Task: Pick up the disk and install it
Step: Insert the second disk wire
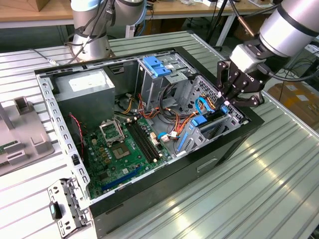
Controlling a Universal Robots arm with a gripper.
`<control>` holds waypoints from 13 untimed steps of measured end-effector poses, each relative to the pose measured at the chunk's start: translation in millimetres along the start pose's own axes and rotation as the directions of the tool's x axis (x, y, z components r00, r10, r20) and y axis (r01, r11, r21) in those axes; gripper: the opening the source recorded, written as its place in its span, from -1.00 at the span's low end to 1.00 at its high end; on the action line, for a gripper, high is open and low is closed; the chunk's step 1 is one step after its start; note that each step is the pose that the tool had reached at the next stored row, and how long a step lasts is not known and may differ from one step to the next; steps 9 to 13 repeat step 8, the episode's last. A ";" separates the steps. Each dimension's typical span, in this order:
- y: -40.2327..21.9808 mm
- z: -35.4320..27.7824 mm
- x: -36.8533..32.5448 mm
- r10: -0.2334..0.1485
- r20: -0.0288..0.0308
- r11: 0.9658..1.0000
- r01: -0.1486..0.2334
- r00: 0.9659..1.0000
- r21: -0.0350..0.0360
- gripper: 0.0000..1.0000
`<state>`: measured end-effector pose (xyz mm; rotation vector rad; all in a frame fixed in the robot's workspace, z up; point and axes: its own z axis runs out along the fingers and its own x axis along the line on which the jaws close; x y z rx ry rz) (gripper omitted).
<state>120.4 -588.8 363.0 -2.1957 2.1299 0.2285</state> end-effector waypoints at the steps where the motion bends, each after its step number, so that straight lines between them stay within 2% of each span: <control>1: -0.2 -1.8 -0.2 0.000 0.000 1.000 0.000 1.000 0.000 -0.79; 5: -0.3 -4.0 -0.6 0.000 0.000 1.000 0.000 1.000 0.000 -0.79; 13: -0.3 -4.3 -0.6 0.000 0.000 1.000 0.000 1.000 0.000 -0.79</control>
